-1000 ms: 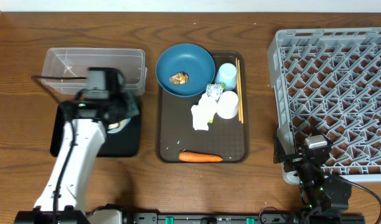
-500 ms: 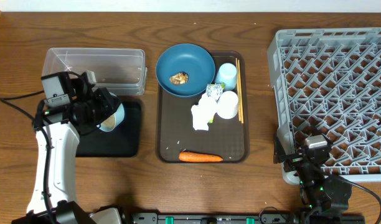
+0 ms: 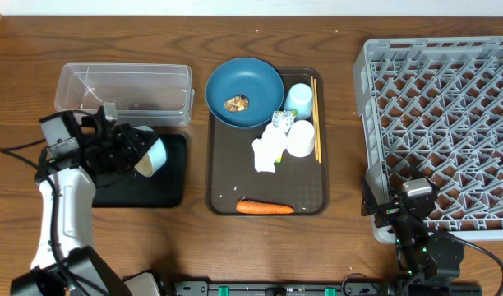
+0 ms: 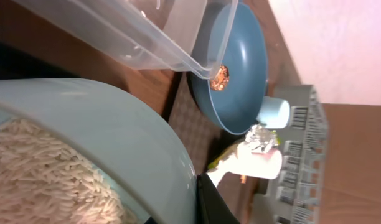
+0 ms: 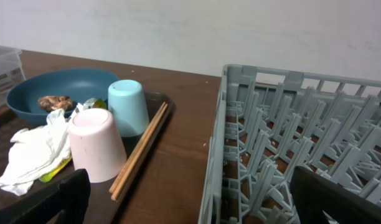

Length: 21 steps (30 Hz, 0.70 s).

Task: Sort waste into correct bins and load items into the dishwasher rack
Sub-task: 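Tilt the bowl with the left gripper to pour rice onto the black tray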

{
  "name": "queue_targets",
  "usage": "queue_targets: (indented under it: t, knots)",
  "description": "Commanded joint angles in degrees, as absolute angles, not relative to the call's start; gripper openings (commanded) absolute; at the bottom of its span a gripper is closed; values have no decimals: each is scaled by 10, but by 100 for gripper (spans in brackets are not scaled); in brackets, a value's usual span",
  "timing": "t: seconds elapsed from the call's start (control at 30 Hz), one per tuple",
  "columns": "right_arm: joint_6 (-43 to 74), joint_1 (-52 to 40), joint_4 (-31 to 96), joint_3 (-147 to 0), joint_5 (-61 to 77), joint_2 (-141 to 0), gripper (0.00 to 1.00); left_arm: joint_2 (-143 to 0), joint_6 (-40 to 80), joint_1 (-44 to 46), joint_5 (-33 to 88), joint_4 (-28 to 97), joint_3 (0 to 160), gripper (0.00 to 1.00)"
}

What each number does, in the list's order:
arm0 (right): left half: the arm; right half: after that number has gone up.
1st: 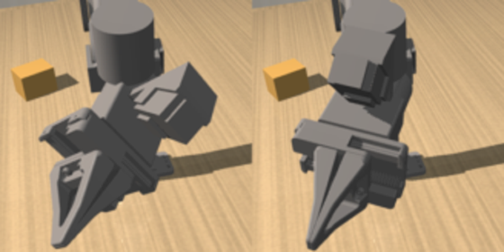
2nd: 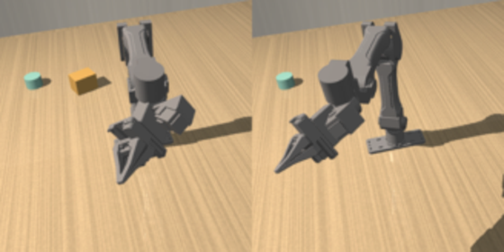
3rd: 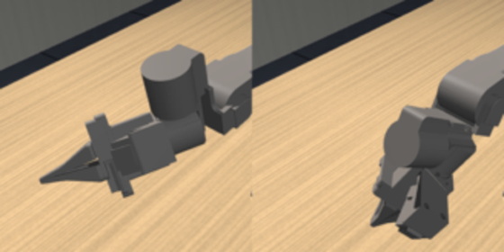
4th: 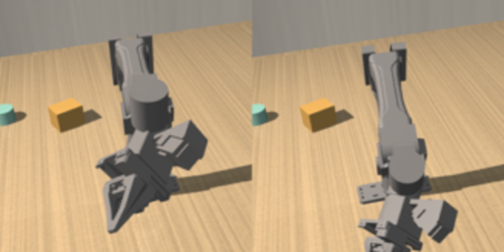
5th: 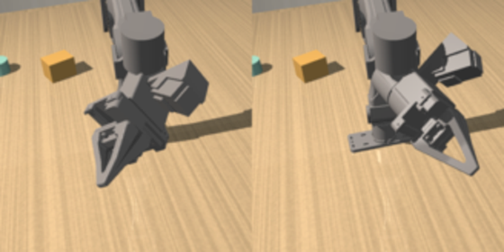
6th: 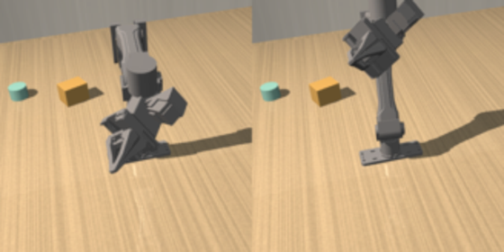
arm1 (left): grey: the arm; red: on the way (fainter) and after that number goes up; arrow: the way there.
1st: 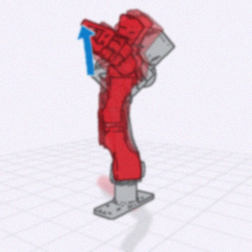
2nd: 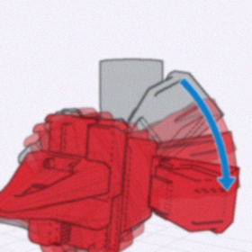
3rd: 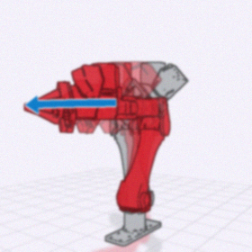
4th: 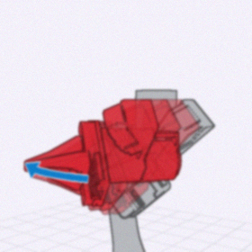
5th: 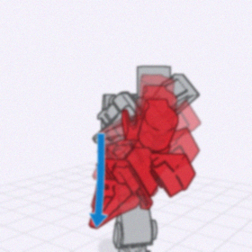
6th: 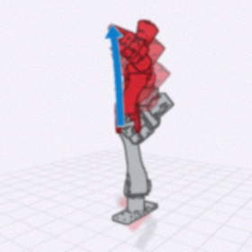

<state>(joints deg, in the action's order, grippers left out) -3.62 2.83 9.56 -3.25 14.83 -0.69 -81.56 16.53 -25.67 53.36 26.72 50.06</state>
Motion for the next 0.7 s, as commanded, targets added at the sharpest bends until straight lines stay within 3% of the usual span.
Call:
queue_targets:
  t: [0.0,0.67]
  knots:
    - [-44,30,96,-30,150,-5,99,-827,164,-279,605,264,498,6]
    - [-44,30,96,-30,150,-5,99,-879,144,-310,749,264,498,6]
